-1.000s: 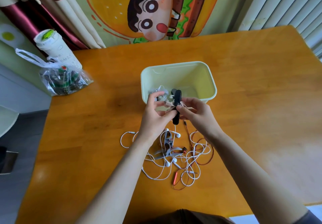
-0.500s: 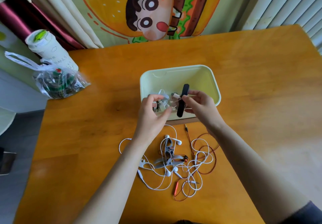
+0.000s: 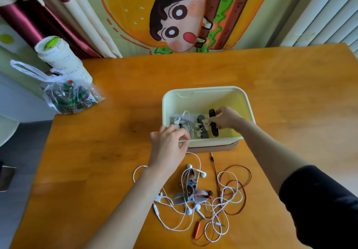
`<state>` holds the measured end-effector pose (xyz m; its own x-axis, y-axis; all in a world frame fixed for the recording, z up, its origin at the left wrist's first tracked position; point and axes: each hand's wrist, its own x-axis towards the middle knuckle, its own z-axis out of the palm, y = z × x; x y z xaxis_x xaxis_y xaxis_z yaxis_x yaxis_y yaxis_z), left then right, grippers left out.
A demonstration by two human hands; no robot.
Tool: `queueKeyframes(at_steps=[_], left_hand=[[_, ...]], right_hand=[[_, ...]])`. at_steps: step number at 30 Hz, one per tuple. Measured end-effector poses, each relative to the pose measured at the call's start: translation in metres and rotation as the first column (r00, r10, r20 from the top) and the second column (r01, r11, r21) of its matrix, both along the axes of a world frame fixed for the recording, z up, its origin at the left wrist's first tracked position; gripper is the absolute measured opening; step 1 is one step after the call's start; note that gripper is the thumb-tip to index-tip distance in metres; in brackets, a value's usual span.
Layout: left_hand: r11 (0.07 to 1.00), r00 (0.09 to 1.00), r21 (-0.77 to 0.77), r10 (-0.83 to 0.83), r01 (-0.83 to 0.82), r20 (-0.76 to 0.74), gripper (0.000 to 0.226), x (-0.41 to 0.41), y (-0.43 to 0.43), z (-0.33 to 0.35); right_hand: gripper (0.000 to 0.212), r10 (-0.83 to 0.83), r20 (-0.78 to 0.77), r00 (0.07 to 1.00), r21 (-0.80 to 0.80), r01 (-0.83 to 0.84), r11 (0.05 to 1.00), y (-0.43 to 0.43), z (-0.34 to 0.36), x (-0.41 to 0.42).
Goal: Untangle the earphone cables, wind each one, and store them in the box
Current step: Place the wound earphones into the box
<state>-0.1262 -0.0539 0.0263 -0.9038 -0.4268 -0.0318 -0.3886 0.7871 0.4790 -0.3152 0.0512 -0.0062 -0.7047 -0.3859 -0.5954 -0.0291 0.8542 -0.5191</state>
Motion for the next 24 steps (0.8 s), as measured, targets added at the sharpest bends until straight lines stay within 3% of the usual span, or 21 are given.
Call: queueKeyframes(at_steps=[2, 6, 14, 16, 18, 21, 24], left_hand=[[1.0, 1.0, 0.008, 0.002, -0.002, -0.001, 0.007, 0.0, -0.001, 0.0], [1.0, 1.0, 0.024, -0.002, 0.003, -0.017, 0.007, 0.001, -0.002, 0.0], [1.0, 1.0, 0.007, -0.014, 0.014, -0.022, 0.007, 0.001, -0.002, -0.002], [0.999, 0.999, -0.019, -0.031, 0.031, -0.016, 0.009, 0.001, -0.002, -0.002], [0.996, 0.997, -0.065, -0.057, 0.054, -0.057, 0.012, 0.003, 0.002, 0.0], [0.992, 0.965, -0.123, -0.073, 0.043, -0.253, 0.018, 0.012, 0.007, -0.001], [0.983, 0.924, -0.172, -0.123, 0.063, -0.363, 0.017, 0.033, 0.016, -0.011]], right_hand=[[0.036, 0.02, 0.029, 0.999, 0.054, -0.022, 0.998, -0.001, -0.006, 0.0], [0.034, 0.122, -0.056, 0.991, 0.202, -0.108, 0.973, 0.001, -0.012, -0.002], [0.023, 0.154, -0.196, 0.968, 0.16, -0.124, 0.979, 0.003, -0.006, 0.001], [0.026, 0.14, -0.298, 0.944, 0.08, -0.121, 0.989, 0.001, 0.006, 0.004], [0.026, 0.085, -0.446, 0.891, -0.114, -0.15, 0.982, 0.002, 0.023, 0.019], [0.021, -0.091, -0.635, 0.767, -0.426, -0.249, 0.87, 0.016, 0.046, 0.06], [0.014, -0.053, -0.714, 0.698, -0.43, -0.377, 0.821, 0.049, 0.035, 0.104]])
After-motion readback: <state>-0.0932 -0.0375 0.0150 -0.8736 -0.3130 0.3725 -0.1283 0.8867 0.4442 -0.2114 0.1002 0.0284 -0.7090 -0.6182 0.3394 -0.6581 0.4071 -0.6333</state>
